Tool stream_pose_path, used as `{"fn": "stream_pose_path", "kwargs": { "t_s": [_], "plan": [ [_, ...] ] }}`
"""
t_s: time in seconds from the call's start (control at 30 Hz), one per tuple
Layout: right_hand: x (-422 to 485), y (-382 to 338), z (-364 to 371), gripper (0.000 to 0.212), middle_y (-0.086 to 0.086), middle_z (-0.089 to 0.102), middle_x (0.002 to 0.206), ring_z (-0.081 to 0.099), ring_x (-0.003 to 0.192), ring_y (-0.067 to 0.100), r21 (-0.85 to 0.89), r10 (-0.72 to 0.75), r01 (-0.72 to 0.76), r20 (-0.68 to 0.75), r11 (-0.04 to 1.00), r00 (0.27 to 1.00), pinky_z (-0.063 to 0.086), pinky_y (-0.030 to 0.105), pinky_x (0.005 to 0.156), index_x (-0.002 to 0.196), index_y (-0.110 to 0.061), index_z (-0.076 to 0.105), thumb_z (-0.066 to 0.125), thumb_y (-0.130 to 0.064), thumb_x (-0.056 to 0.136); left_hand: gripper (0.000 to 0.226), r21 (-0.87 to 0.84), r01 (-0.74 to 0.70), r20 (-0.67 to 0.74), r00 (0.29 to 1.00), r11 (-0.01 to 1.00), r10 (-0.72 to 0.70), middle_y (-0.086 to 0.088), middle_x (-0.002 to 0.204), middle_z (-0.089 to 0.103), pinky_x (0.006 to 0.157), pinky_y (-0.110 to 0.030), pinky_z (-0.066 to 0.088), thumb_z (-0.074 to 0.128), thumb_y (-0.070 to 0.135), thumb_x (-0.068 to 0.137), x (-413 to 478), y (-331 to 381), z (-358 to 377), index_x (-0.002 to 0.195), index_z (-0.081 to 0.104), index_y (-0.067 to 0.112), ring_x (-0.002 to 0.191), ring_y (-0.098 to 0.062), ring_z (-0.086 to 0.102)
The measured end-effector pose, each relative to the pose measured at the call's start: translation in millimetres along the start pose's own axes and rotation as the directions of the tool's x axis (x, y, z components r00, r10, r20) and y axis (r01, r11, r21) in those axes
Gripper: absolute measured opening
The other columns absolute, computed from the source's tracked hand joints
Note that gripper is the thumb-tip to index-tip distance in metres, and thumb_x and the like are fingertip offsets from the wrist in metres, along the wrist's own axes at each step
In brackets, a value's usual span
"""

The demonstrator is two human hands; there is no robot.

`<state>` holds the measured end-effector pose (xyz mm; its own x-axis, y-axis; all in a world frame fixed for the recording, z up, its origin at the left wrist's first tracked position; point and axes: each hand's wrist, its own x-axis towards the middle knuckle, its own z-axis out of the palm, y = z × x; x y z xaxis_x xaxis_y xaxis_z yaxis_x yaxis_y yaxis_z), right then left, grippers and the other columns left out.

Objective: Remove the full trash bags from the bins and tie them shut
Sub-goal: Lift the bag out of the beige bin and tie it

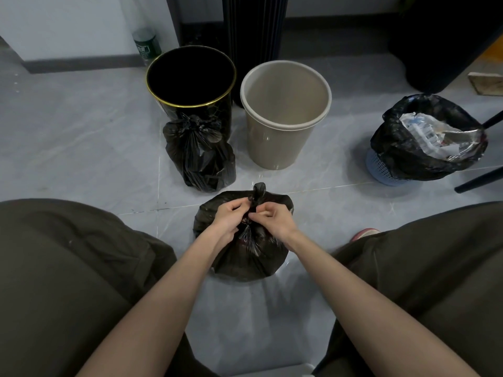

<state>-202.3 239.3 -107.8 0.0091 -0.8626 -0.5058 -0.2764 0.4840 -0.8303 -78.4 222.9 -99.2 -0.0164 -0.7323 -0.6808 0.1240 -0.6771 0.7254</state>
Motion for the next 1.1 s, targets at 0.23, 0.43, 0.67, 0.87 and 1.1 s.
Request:
{"fn": "stream_pose_path", "kwargs": {
  "t_s": [0.23,0.43,0.67,0.87,1.1],
  "plan": [
    [-6,2,-1,0.015,-0.004,0.069,0.08,0.061,0.075,0.0,0.254,0.078,-0.078,0.012,0.964,0.997,0.046,0.003,0.065,0.083,-0.005,0.073,0.064,-0.016,0.089,0.024,0.033,-0.033,-0.054,0.998,0.999,0.034,-0.014,0.099,0.062,0.079,-0.032,0.05,0.044,0.016,0.099,0,6,-3,0.11,0.058,0.0,0.075,-0.017,0.058],
    [-3,2,-5,0.029,-0.01,0.066,0.064,0.054,0.065,0.006,0.229,0.173,-0.157,-0.052,0.961,0.983,0.043,0.017,0.059,0.068,-0.017,0.058,0.054,-0.022,0.096,0.017,0.641,-0.249,0.071,0.961,0.726,0.267,-0.015,0.109,0.051,0.093,-0.032,0.039,0.044,0.011,0.096,-5,10,-14,0.108,0.055,0.01,0.104,-0.025,0.051],
    [0,3,-9,0.017,0.0,0.075,0.082,0.066,0.09,0.024,0.076,0.063,-0.056,-0.097,0.996,0.993,0.05,0.042,0.09,0.078,-0.017,0.049,0.055,-0.026,0.091,0.033,0.907,-0.314,0.241,0.933,0.281,0.267,-0.013,0.125,0.041,0.101,-0.03,0.028,0.051,0.024,0.094,-13,4,-17,0.122,0.046,0.008,0.121,-0.029,0.034],
    [-4,1,-11,0.029,-0.008,0.066,0.061,0.047,0.057,0.008,-0.14,-0.077,0.066,-0.069,0.988,0.995,0.039,0.027,0.063,0.065,-0.012,0.057,0.059,-0.025,0.09,0.032,0.948,-0.31,0.316,0.893,-0.071,0.321,-0.015,0.117,0.042,0.094,-0.033,0.035,0.041,0.032,0.099,-16,-2,-20,0.109,0.055,0.005,0.11,-0.028,0.037],
    [0,-1,-14,0.022,-0.009,0.058,0.056,0.052,0.058,0.007,-0.441,-0.172,0.141,-0.03,0.886,0.985,0.039,0.025,0.059,0.074,-0.021,0.075,0.061,-0.03,0.088,0.014,0.775,-0.503,0.629,0.556,-0.383,0.543,-0.007,0.113,0.054,0.083,-0.037,0.05,0.068,0.028,0.083,-24,-2,-28,0.076,0.065,0.016,0.101,-0.022,0.037]
  ]
}}
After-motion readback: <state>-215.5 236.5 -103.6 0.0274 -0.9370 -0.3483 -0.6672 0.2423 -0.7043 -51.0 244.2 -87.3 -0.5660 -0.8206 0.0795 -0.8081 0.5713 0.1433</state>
